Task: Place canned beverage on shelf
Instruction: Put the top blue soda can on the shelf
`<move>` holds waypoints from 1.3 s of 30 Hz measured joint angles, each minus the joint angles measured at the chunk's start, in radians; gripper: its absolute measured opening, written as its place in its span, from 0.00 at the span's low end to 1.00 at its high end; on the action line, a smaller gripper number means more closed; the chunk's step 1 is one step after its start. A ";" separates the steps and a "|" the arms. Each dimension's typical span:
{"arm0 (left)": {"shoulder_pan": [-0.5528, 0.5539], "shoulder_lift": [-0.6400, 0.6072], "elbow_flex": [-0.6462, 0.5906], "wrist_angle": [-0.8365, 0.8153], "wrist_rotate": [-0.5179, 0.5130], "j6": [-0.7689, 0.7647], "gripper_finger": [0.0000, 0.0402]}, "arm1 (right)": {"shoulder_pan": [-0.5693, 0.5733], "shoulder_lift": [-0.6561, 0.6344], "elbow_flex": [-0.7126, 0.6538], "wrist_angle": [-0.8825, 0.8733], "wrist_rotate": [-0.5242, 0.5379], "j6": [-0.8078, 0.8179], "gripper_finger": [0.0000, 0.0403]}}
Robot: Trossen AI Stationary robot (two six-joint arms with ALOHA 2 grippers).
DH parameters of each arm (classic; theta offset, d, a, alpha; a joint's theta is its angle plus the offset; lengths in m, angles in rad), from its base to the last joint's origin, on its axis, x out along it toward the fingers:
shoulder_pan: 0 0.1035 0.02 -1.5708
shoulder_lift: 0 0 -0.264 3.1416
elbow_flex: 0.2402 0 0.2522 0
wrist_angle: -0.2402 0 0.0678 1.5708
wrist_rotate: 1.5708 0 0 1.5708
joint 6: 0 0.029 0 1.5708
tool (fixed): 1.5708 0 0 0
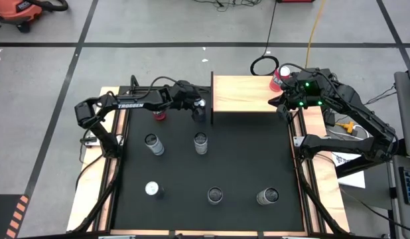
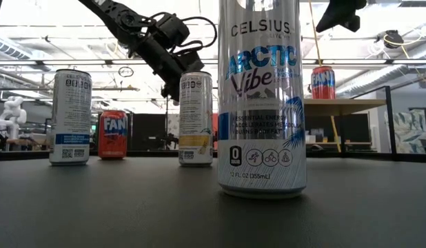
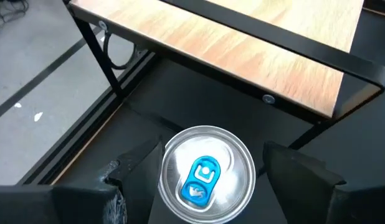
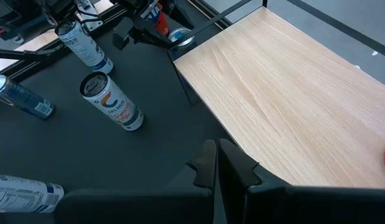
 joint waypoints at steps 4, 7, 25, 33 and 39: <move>0.005 0.009 0.000 0.004 -0.004 0.000 0.69 | 0.000 0.000 0.000 0.000 0.000 0.000 0.00; 0.004 0.010 0.000 0.008 -0.004 0.000 0.69 | 0.000 0.000 0.000 0.000 0.000 0.000 0.00; 0.002 0.028 -0.008 -0.087 0.007 -0.005 0.69 | 0.000 0.000 0.000 -0.001 0.000 0.000 0.00; 0.002 0.025 -0.004 -0.048 0.027 -0.003 0.69 | 0.000 0.000 0.000 -0.002 0.000 -0.010 0.00; 0.001 0.025 -0.004 0.022 0.095 -0.046 0.69 | 0.000 0.000 0.000 -0.003 0.000 -0.010 0.00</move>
